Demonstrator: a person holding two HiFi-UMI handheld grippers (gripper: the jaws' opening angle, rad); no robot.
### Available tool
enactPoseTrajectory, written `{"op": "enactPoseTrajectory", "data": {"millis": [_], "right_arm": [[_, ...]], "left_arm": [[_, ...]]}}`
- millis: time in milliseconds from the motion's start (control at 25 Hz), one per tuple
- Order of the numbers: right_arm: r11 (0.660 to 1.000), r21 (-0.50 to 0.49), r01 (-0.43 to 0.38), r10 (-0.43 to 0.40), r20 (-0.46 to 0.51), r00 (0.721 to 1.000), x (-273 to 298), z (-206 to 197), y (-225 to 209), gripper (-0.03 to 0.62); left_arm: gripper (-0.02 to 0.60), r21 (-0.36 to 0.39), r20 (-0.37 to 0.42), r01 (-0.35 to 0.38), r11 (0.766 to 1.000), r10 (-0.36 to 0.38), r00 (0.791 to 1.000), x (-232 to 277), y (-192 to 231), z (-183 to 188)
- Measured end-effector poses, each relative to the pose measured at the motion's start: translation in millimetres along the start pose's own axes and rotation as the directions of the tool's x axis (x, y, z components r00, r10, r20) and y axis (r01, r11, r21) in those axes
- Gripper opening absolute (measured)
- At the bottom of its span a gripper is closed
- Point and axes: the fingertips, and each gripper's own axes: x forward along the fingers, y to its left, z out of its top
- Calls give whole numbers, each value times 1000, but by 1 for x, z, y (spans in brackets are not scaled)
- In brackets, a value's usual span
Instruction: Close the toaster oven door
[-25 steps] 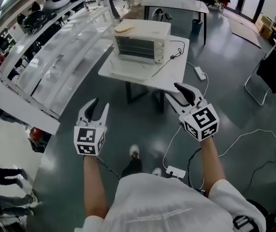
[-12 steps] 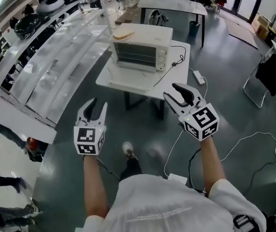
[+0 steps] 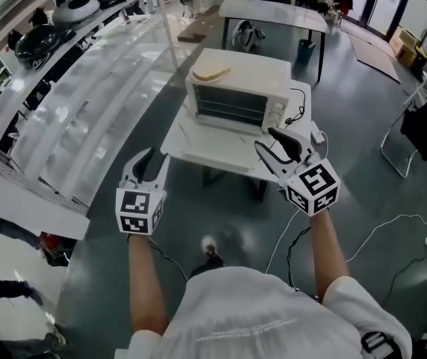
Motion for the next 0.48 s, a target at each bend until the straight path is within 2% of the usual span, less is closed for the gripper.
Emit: {"op": "enactPoseTrajectory", "data": {"millis": [240,360,480], "right_arm": [[1000,11,-1,2,-39,999,78,4,-3,166],[1000,26,12,-10,-67,998,101,-4,-7,166],[999,38,23,-20,-101,995,123,-13,-9,166]], "left_arm": [[137,-43,0,26,999,-26,1000,45,64,-18],[132,-66,9,35,997,-35,999,62,81,-27],[132,-76,14,83,994,-82,997,78,89,-37]]}}
